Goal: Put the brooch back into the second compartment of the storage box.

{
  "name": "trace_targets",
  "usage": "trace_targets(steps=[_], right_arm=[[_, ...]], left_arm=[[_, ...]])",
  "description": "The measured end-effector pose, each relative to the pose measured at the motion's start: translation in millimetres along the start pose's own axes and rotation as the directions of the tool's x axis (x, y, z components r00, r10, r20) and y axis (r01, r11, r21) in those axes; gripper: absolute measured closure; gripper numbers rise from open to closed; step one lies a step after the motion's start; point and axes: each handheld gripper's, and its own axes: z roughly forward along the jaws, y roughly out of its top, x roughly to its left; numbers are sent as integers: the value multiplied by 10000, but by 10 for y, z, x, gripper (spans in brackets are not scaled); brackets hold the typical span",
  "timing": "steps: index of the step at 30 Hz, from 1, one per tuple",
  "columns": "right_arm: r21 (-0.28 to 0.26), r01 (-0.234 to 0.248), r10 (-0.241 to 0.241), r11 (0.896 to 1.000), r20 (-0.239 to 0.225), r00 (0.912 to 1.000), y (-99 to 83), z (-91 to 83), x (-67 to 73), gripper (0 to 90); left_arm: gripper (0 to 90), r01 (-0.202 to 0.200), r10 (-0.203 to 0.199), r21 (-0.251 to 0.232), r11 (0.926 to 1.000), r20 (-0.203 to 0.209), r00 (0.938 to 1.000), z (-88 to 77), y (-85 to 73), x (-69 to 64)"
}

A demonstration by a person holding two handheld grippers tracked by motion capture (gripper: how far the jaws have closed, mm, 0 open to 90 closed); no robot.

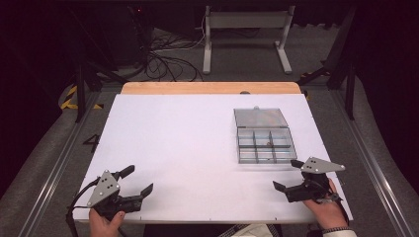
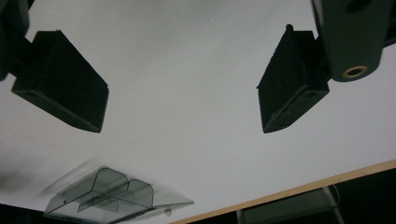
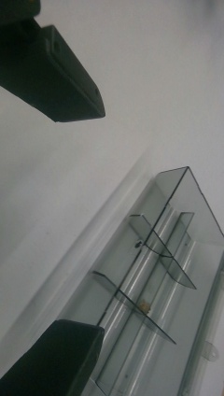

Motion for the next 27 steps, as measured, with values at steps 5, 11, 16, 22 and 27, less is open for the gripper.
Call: trace_targets(steps=[5, 11, 16, 22, 27], right_arm=[[142, -42, 43, 9999, -54, 10000, -68, 30, 8, 0], [346, -239, 242, 9991, -84, 9997, -130, 57, 0, 0], [592, -291, 302, 9978, -180, 9994, -176, 92, 20, 0], [642, -415, 437, 9971, -325, 9985, -168, 118, 16, 0], [548, -355, 369, 9979, -253, 9990, -163, 113, 18, 0]], left_arm=[[168, -19, 19, -4, 10000, 2, 10000, -1, 0, -1], [168, -32, 32, 6, 10000, 9, 10000, 0, 0, -2], [168, -40, 40, 15, 10000, 19, 10000, 1, -1, -3], [168, -36, 36, -4, 10000, 13, 10000, 12, -2, -3], [168, -16, 16, -15, 10000, 32, 10000, 12, -3, -2]])
